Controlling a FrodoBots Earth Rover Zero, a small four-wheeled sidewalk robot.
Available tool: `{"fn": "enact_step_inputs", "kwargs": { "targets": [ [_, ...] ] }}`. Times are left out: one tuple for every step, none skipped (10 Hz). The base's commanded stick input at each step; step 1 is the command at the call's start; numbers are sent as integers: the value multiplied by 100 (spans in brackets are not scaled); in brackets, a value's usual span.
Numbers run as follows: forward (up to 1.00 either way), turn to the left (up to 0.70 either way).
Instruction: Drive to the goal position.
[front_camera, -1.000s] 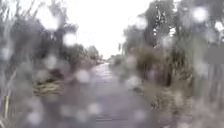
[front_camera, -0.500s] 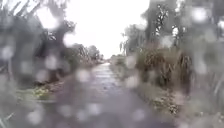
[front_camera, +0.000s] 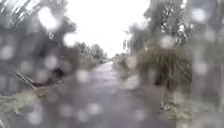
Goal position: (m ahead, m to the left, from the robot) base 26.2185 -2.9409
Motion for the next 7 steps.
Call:
{"fn": "enact_step_inputs", "kwargs": {
  "targets": [
    [100, 0],
    [100, 0],
    [100, 0],
    [100, 0],
    [100, 0],
    [100, 0],
    [100, 0]
  ]
}}
